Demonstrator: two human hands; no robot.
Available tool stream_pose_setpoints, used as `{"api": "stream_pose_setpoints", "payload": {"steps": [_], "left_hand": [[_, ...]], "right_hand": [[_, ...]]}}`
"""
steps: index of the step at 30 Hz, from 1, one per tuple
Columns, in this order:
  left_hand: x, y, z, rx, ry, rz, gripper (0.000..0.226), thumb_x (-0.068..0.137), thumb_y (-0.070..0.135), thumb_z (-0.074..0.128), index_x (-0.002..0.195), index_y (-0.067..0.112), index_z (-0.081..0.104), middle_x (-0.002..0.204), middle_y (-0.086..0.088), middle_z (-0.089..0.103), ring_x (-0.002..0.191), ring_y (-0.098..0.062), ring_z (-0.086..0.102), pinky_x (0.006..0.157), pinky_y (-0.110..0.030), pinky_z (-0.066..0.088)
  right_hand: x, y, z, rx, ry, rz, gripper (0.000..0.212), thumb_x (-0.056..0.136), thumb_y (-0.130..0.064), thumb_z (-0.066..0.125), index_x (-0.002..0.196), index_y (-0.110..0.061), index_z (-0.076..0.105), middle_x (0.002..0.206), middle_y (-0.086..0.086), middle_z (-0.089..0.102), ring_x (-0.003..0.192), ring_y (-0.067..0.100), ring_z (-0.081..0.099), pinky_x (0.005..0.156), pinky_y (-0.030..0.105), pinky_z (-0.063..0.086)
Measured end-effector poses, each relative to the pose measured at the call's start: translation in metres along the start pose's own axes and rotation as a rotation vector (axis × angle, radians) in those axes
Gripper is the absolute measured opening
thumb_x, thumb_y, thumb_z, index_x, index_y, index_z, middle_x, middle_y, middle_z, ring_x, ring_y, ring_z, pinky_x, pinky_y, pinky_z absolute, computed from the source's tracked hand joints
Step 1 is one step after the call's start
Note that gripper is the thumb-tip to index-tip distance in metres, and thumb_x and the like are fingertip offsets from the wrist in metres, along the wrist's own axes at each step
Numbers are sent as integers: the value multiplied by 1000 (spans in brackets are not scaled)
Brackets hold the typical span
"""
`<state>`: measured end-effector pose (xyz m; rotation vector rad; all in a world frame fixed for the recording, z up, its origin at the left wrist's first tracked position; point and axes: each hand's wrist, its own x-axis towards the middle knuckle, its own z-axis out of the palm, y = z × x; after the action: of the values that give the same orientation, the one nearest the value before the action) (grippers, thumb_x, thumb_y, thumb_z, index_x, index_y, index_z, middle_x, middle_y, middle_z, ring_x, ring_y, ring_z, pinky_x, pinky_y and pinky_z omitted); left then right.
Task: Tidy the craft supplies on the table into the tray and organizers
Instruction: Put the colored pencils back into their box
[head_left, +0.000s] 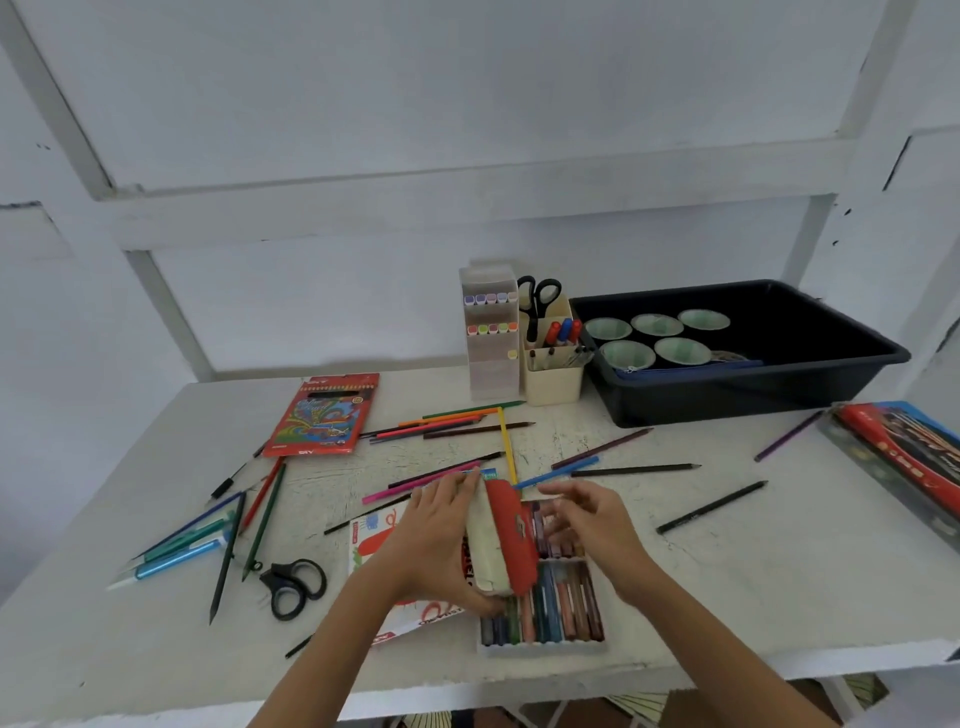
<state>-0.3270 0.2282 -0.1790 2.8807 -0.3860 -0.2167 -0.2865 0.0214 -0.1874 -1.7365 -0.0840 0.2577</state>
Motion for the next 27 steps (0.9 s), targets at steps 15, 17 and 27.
{"api": "stream_pose_setpoints", "payload": {"steps": [15,17,27], "left_hand": [[-12,-45,-13,13,34,-50,138,41,93,47,148,24,-5,148,7,14,136,-13,16,114,-34,15],[-13,-48,-14,35,25,-58,139,41,94,46,148,23,-6,147,8,14,135,-12,16,114,-34,15],[-13,-52,-14,76,-25,-56,139,43,90,51,149,22,-7,148,7,12,135,-14,16,115,-35,15]], "right_hand": [[34,13,-12,-1173,-191,-434,37,91,-37,56,127,-33,56,112,0,57,100,13,51,81,21,39],[30,19,-21,-1182,-137,-393,36,92,-39,52,128,-35,55,109,-1,56,98,11,49,77,20,37],[-3,38,-41,-1238,173,-144,37,95,-26,50,132,-28,49,111,-1,53,101,13,49,70,21,40]]}}
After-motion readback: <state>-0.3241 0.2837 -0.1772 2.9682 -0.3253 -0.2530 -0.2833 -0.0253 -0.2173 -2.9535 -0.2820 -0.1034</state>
